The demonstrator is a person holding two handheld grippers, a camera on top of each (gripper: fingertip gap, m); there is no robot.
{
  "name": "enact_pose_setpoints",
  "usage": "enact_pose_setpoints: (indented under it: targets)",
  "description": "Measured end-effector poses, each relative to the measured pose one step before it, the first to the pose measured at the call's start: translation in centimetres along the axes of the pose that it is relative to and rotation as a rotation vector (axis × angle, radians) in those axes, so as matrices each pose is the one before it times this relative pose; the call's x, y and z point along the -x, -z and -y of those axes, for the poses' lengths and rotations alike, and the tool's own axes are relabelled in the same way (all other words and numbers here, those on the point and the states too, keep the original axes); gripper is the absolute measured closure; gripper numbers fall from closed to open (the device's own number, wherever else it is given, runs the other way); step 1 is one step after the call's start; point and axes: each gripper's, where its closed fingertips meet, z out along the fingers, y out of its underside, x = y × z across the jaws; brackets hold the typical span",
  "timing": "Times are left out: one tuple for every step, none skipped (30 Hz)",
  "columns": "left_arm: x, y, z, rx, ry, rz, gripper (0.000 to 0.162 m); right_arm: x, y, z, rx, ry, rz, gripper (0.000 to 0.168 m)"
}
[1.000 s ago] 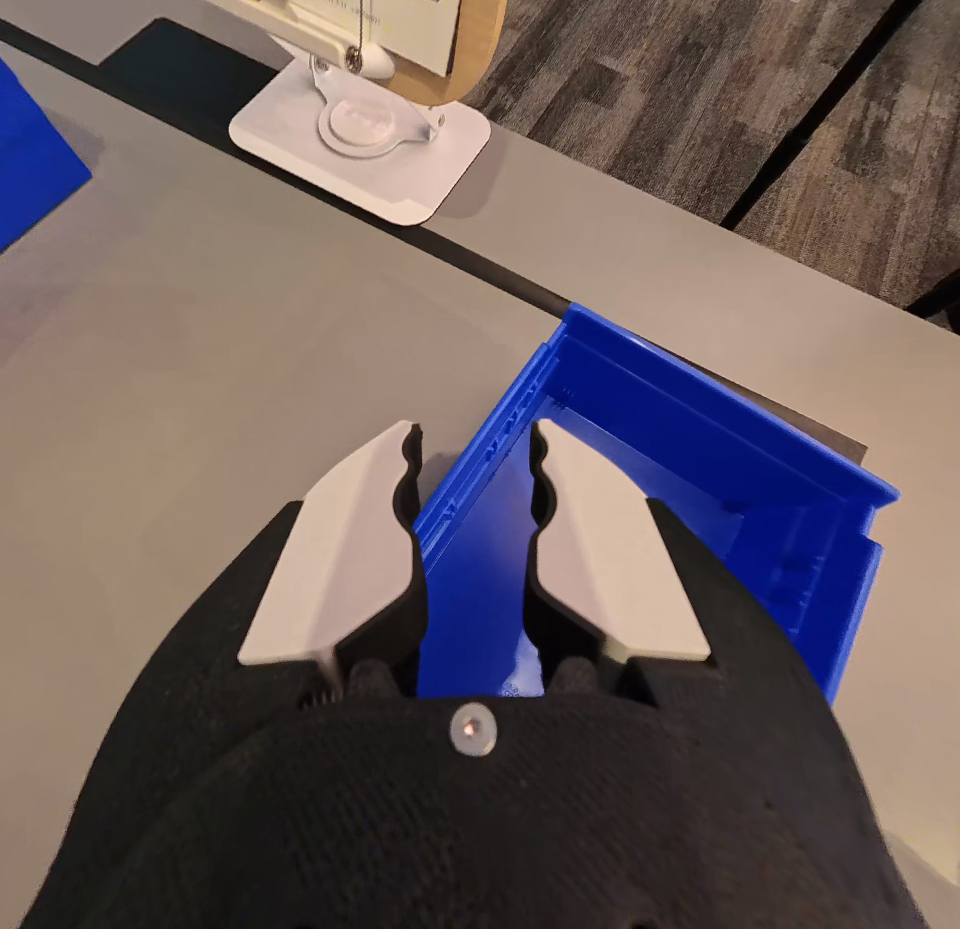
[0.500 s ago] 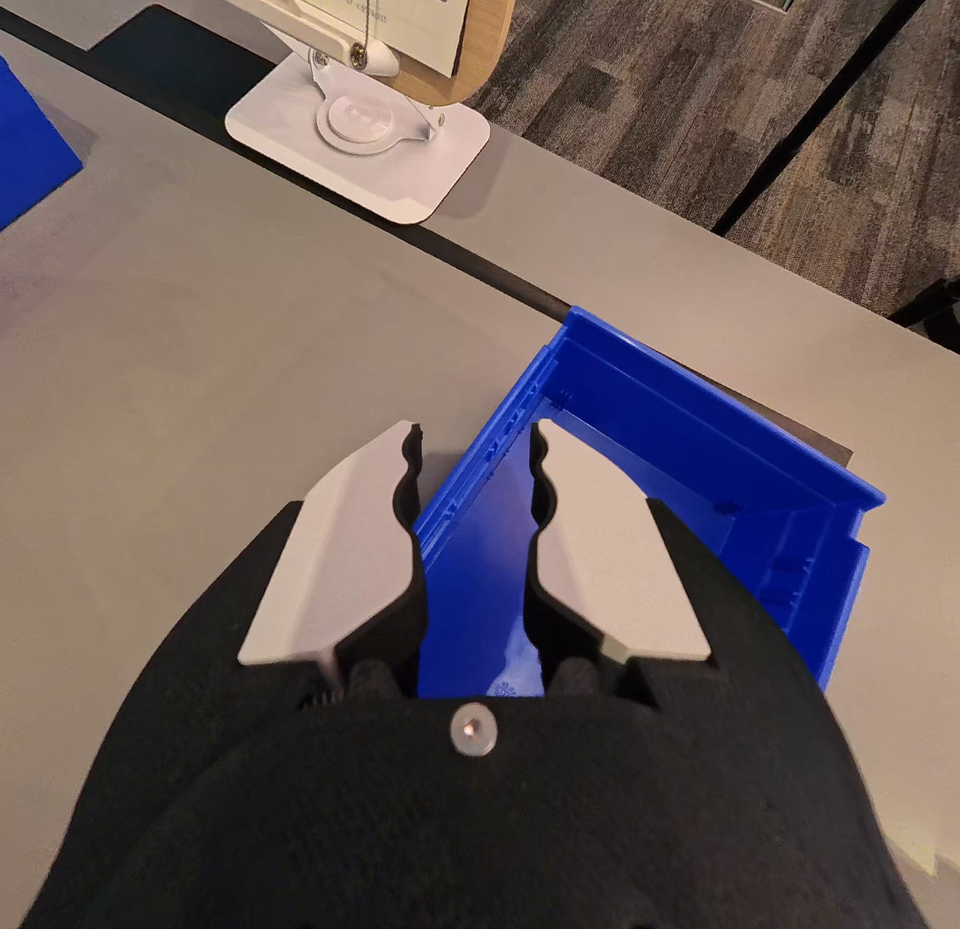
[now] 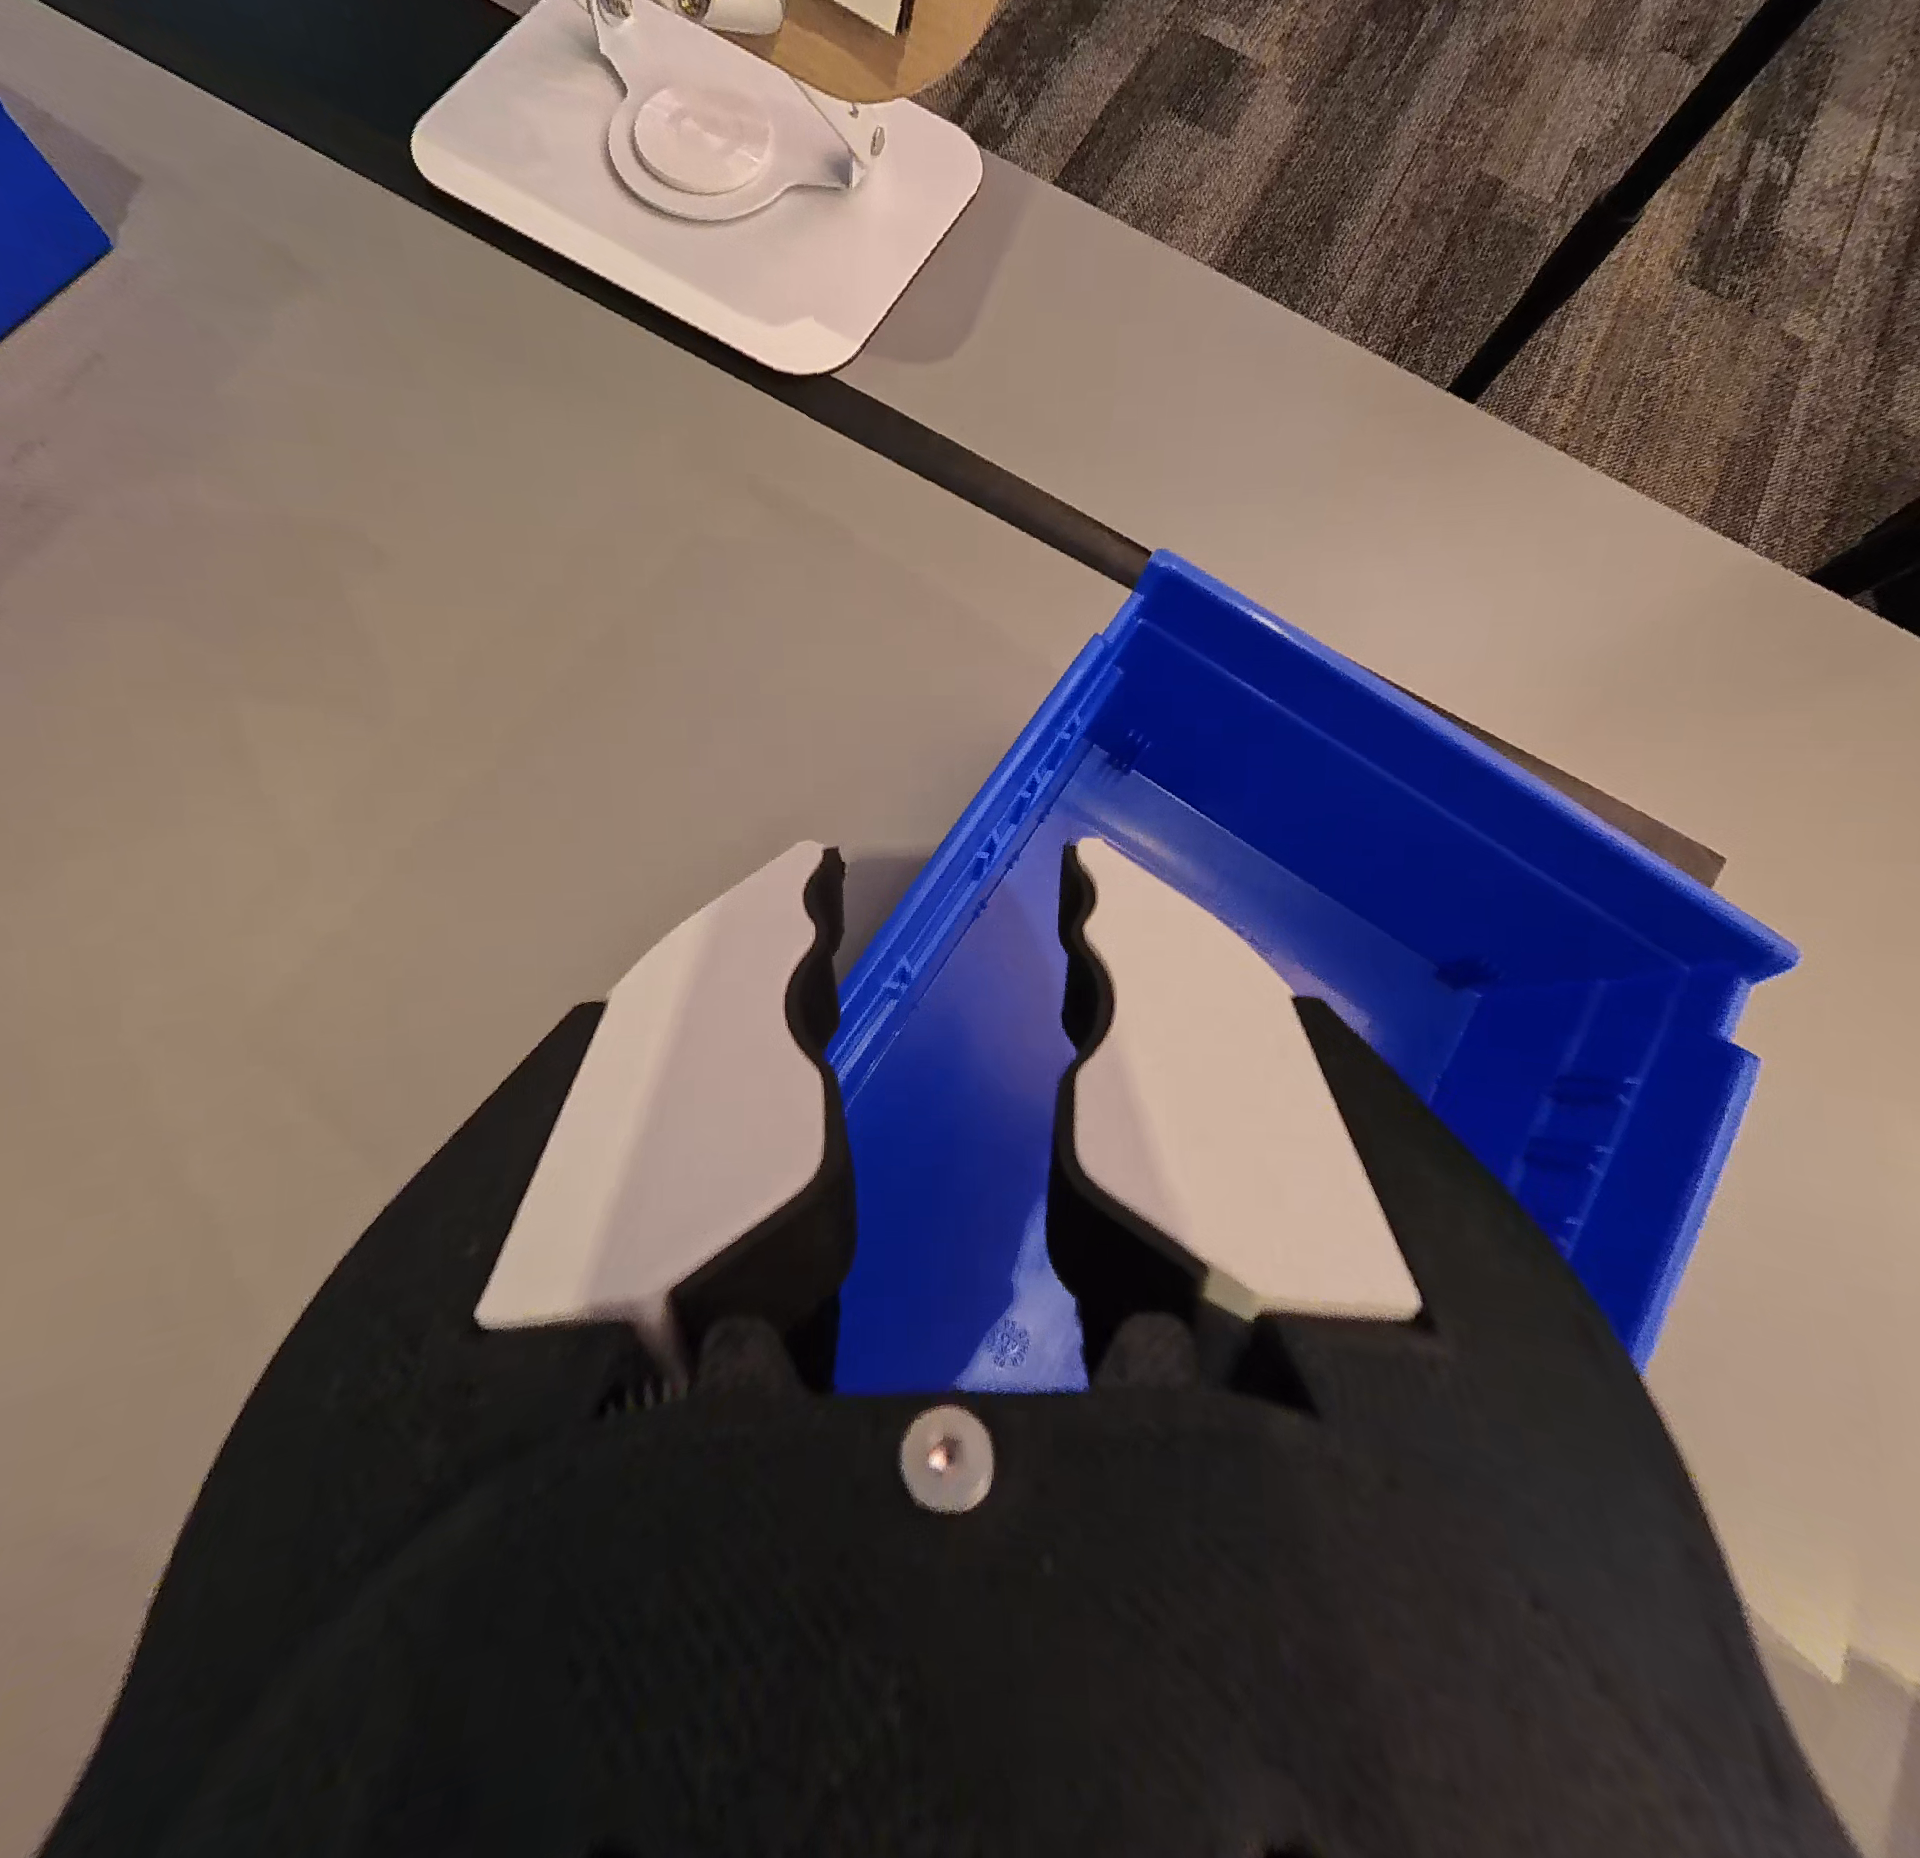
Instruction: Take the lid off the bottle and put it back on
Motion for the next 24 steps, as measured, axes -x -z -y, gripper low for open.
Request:
enact_pose_setpoints:
  targets:
    - [-0.068,-0.294,0.23,0.0035,-0.0082,0.0065,0.085,0.016,-0.057,-0.05,0.0041,0.0023,-0.0002,0.126]
    - [-0.06,-0.313,0.157,0.0065,-0.0117,0.0088,0.086,0.065,-0.078,-0.059,0.0049,0.0031,0.0012,0.126]
    - [-0.097,-0.318,0.104,0.0094,-0.0089,0.0056,0.087,0.075,-0.087,-0.065,0.0052,0.0038,0.0017,0.126]
    - [-0.125,-0.331,0.037,0.0128,-0.0049,0.0022,0.087,0.079,-0.106,-0.063,0.0061,0.0042,0.0016,0.126]
    - [0.001,-0.316,0.0,0.0149,-0.0025,0.0093,0.087,0.083,-0.118,-0.101,0.0078,0.0047,0.0014,0.126]
    - [0.037,-0.299,-0.086,0.017,0.0023,0.0101,0.087,0.064,-0.137,-0.12,0.0099,0.006,0.0001,0.126]
    - [0.066,-0.257,-0.196,0.0225,0.0067,0.0093,0.086,0.043,-0.136,-0.13,0.0104,0.0085,-0.003,0.126]
    - [-0.004,-0.216,-0.221,0.0225,0.0005,0.0037,0.086,-0.005,-0.127,-0.11,0.0089,0.0099,-0.0067,0.126]
    - [0.026,-0.15,-0.111,0.0115,-0.0053,0.006,0.085,-0.012,-0.105,-0.06,0.0066,0.0086,-0.0075,0.126]
    - [0.042,-0.07,-0.024,0.0029,-0.0018,0.0047,0.084,0.03,-0.099,-0.045,0.005,0.0061,-0.0037,0.126]
    - [0.018,0.005,-0.012,0.0029,0.0038,0.0001,0.084,0.082,-0.071,-0.008,0.0028,0.0038,0.0009,0.126]
    - [0.014,0.007,-0.016,0.0032,0.0032,-0.0005,0.084,0.081,-0.081,0.021,0.0005,0.0013,0.003,0.126]
    - [0.003,-0.007,-0.007,0.0029,0.001,0.001,0.084,0.078,-0.072,0.008,0.0004,0.0006,0.0043,0.126]
    - [-0.004,-0.011,0.017,0.0038,-0.0012,0.0021,0.084,0.071,-0.09,-0.031,0.0031,0.0009,0.0039,0.126]
    - [-0.003,-0.023,0.016,0.0045,-0.0018,0.0034,0.084,0.01,-0.093,-0.091,0.0059,0.0006,0.0004,0.126]
    - [0.003,-0.011,0.032,0.0042,-0.0026,0.0056,0.084,-0.051,-0.093,-0.115,0.007,0.0002,-0.0029,0.126]
    - [0.021,-0.029,0.031,0.0033,-0.0047,0.0076,0.084,-0.038,-0.083,-0.087,0.0059,0.0003,-0.0027,0.126]
    - [0.033,-0.065,0.013,0.005,-0.006,0.0089,0.084,0.004,-0.065,-0.063,0.0034,0.0006,0.0002,0.126]
    - [0.024,-0.067,0.025,0.0034,-0.0041,0.0078,0.084,0.059,-0.048,-0.024,0.0018,0.0005,0.0026,0.126]
    - [0.028,-0.075,0.019,0.0044,-0.0007,0.0058,0.083,0.051,-0.022,-0.002,0.0006,0.0012,0.0019,0.126]
    - [0.012,-0.006,0.038,0.0031,-0.0019,0.0023,0.083,0.038,0.005,0.02,-0.0001,0.0016,-0.0002,0.126]
    - [-0.013,0.007,0.029,0.0008,-0.0034,-0.0003,0.083,0.029,0.006,-0.002,0.0004,0.0012,0.0001,0.126]
    - [-0.008,0.003,0.017,0.0014,-0.0001,-0.0008,0.084,0.042,0.006,-0.002,0.0004,0.0012,0.0011,0.126]
    - [0.035,0.016,0.003,0.0014,0.0049,-0.0008,0.084,0.02,0.009,-0.007,0.0,0.0013,0.0008,0.126]
